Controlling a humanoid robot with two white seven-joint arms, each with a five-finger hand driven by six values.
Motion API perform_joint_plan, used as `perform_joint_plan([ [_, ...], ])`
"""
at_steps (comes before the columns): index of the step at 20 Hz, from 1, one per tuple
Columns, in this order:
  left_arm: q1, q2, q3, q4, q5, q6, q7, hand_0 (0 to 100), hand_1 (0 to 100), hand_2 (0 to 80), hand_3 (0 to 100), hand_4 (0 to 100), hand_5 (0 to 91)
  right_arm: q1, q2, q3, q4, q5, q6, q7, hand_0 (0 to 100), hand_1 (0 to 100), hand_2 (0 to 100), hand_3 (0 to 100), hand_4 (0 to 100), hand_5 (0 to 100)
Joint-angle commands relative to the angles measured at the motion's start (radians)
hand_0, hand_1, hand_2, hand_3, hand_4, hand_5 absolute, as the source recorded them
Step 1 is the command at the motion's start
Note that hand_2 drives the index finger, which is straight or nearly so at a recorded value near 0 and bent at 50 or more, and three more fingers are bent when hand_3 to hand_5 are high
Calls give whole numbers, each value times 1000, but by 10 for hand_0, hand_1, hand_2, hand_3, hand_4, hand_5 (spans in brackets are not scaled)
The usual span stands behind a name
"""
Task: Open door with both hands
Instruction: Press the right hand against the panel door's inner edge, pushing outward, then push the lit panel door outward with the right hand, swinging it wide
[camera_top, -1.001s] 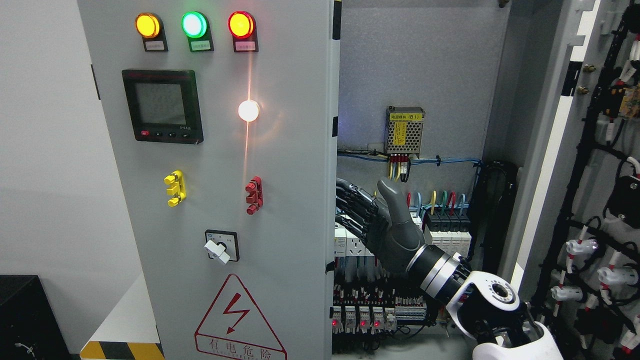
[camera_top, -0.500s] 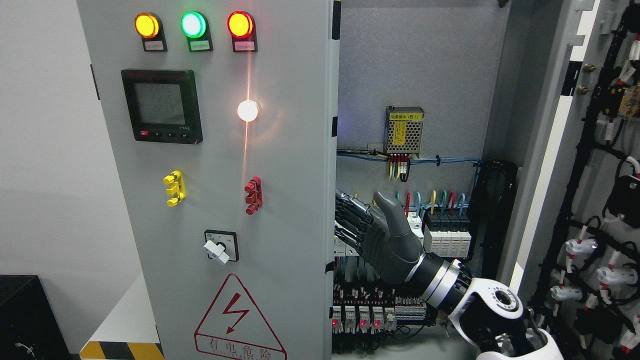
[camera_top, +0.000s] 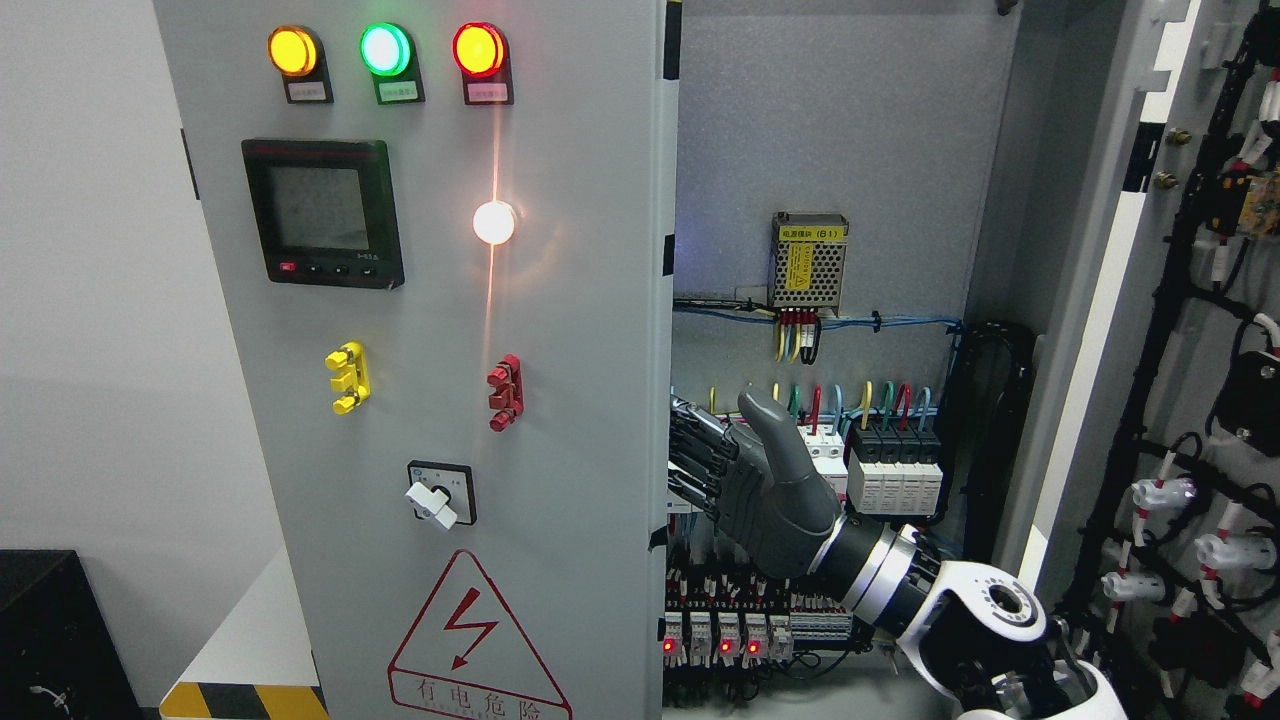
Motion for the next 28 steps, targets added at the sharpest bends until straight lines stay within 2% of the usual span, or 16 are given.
perform_joint_plan([
  [1,0,0,23,21,0,-6,0,0,0,0,0,0,0,1,-1,30,-25,0,1,21,0,0,0,0,0,0],
  [7,0,0,23,21,0,-6,0,0,0,0,0,0,0,4,0,35,-28,0,1,36,0,0,0,0,0,0],
  [11,0,0,23,21,1,-6,0,0,0,0,0,0,0,5,-1,35,-41,0,1,95,0,0,0,0,0,0],
  [15,0,0,23,21,1,-5,0,0,0,0,0,0,0,13,-3,72,-61,-25,1,108,0,0,0,0,0,0],
  [17,0,0,23,21,0,-6,0,0,0,0,0,0,0,22,-6,87,-71,-81,7,141,0,0,0,0,0,0],
  [21,0,0,23,21,0,-5,0,0,0,0,0,0,0,38,-9,96,-78,-88,15,147,0,0,0,0,0,0],
  [26,1,0,23,21,0,-5,0,0,0,0,0,0,0,44,-29,139,-105,-95,16,151,0,0,0,0,0,0],
  [28,0,0,23,21,0,-6,0,0,0,0,0,0,0,51,-32,142,-117,-106,42,153,0,0,0,0,0,0],
])
